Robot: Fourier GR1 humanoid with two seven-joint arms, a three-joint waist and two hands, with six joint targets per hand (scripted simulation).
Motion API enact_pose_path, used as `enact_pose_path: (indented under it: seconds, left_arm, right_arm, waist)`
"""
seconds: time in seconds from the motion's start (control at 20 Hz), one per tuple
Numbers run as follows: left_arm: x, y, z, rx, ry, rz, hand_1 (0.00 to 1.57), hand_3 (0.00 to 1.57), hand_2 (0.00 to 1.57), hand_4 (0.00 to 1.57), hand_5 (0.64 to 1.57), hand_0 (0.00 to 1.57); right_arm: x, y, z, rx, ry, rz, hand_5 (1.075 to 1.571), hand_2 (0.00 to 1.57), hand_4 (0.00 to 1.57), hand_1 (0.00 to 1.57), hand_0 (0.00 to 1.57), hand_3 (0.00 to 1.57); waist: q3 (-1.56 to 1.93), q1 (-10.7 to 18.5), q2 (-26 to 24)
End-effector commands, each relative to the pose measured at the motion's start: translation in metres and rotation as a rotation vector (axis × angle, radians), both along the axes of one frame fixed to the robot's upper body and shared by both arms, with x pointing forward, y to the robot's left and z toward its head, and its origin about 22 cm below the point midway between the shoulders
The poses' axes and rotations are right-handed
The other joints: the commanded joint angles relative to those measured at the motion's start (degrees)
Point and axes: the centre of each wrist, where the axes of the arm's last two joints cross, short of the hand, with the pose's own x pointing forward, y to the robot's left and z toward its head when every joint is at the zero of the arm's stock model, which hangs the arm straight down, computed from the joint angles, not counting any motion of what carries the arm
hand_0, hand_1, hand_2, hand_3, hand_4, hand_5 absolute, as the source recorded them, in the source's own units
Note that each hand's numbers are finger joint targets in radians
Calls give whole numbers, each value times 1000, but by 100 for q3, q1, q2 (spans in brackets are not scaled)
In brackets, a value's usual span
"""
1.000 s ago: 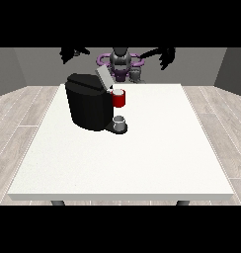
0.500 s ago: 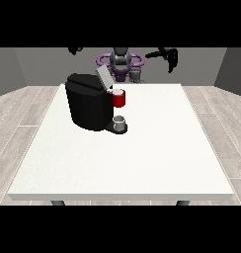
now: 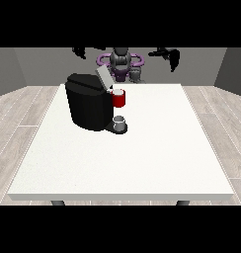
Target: Insert the coffee pod into the coffee machine and close the lid
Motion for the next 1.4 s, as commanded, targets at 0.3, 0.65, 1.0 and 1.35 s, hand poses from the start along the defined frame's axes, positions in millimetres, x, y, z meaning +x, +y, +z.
enact_pose_path:
  seconds: [0.3, 0.65, 1.0, 1.35]
  left_arm:
    - [-16, 1, 31, -40, -40, 0, 0, 0, 0, 0, 1571, 0]
    - [-40, -5, 25, -36, -109, 84, 0, 0, 0, 0, 1571, 0]
    - [-53, 33, 29, -6, -113, 105, 0, 0, 0, 0, 1571, 0]
    - [-53, 25, 43, -23, -198, 107, 0, 0, 0, 0, 1571, 0]
  right_arm:
    - [30, -26, 7, 53, 17, -36, 1571, 0, 0, 0, 0, 0]
    - [54, 5, 18, 30, -35, 32, 1571, 0, 0, 0, 0, 0]
    - [55, 37, 2, -8, -59, 94, 1571, 0, 0, 0, 0, 0]
    - [73, 23, 11, -20, -111, 52, 1571, 0, 40, 0, 0, 0]
  waist:
    - [2, 290, 512]
    - [-1, -63, 1007]
    - [-1, -153, 1175]
    - [0, 27, 1551]
